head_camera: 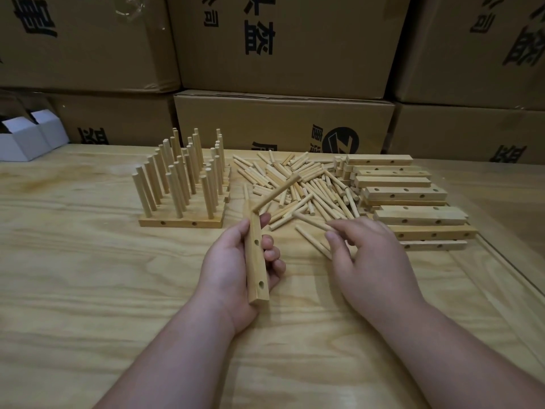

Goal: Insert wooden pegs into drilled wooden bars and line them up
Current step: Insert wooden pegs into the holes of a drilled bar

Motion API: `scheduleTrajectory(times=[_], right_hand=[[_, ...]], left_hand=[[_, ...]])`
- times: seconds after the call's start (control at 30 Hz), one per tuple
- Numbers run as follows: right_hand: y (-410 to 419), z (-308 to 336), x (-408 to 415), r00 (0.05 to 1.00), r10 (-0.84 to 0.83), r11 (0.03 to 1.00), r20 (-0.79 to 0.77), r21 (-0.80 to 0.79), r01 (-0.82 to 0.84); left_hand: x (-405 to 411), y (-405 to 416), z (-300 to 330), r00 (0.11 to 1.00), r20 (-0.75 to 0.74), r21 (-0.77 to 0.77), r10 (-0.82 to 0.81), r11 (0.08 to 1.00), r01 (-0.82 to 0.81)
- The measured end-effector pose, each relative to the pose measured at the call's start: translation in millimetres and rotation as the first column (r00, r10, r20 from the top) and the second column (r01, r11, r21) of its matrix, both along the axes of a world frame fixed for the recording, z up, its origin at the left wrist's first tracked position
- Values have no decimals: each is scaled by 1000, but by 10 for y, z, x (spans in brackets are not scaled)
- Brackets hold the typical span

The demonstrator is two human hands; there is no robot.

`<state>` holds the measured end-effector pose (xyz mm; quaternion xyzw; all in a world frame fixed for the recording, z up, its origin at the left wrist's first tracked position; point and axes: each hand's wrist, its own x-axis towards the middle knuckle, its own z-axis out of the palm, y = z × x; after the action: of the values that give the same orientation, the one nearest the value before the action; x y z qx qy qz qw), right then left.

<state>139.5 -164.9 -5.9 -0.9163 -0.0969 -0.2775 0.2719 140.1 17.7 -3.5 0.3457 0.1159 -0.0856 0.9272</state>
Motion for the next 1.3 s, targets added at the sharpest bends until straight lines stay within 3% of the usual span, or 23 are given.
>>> scheduleTrajectory(times=[0.13, 0.27, 0.73, 1.3], right_hand=[[42, 9, -44, 962, 259, 963, 89, 46, -264], [51, 6, -56, 925, 359, 931, 121, 26, -364], [54, 37, -75, 872, 448, 886, 197, 35, -463], [18, 65, -89, 939, 322, 932, 124, 132, -337]], left_hand=[[-7, -5, 5, 1000, 19, 27, 3, 1000, -3], [-26, -26, 23, 999, 15, 55, 29, 998, -30], [-63, -53, 62, 999, 9, 98, 49, 994, -50], [-94, -68, 7, 990, 144, 241, -7, 970, -28]])
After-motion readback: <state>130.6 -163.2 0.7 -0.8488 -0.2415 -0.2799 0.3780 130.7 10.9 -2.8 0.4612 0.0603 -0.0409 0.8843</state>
